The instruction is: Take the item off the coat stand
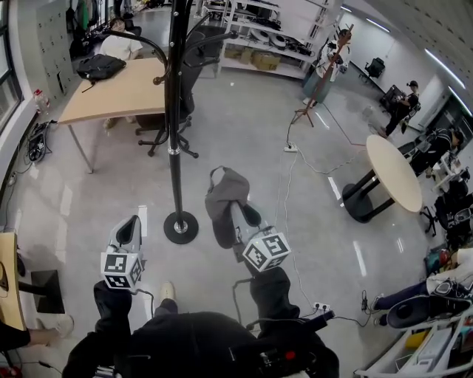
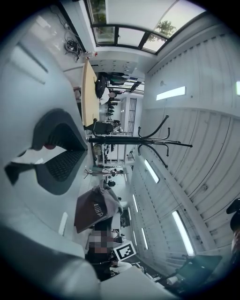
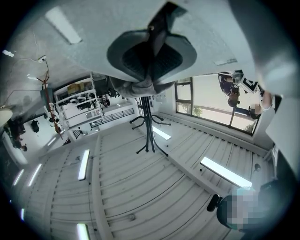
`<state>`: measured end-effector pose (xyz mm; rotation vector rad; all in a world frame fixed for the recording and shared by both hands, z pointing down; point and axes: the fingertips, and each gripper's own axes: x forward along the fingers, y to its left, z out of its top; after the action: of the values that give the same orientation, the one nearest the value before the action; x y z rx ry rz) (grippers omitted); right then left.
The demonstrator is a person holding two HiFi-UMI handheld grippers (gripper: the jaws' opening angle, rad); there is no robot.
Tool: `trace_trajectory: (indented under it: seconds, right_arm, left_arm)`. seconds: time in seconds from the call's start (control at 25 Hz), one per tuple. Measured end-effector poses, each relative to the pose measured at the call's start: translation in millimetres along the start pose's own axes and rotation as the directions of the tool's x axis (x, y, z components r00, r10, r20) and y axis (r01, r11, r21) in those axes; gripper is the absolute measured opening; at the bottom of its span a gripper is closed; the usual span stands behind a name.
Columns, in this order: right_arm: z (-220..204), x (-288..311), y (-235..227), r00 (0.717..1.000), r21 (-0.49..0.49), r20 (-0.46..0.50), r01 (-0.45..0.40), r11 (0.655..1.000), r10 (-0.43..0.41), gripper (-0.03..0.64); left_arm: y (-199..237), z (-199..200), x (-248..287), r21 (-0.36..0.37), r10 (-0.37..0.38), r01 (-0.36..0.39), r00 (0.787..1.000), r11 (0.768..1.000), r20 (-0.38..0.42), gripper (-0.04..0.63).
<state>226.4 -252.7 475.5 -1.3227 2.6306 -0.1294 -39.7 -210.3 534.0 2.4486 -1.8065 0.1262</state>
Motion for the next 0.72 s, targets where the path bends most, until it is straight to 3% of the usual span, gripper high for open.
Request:
trace_trajectory:
  seconds: [0.72]
  right_arm:
    - [-20, -4, 13, 1.0, 0.012, -0.02, -0.008, 1.0, 0.008, 0.025]
  left_arm:
    - [5, 4, -6, -0.002, 0.005, -0.005, 1.0, 1.0, 0.015, 0.002]
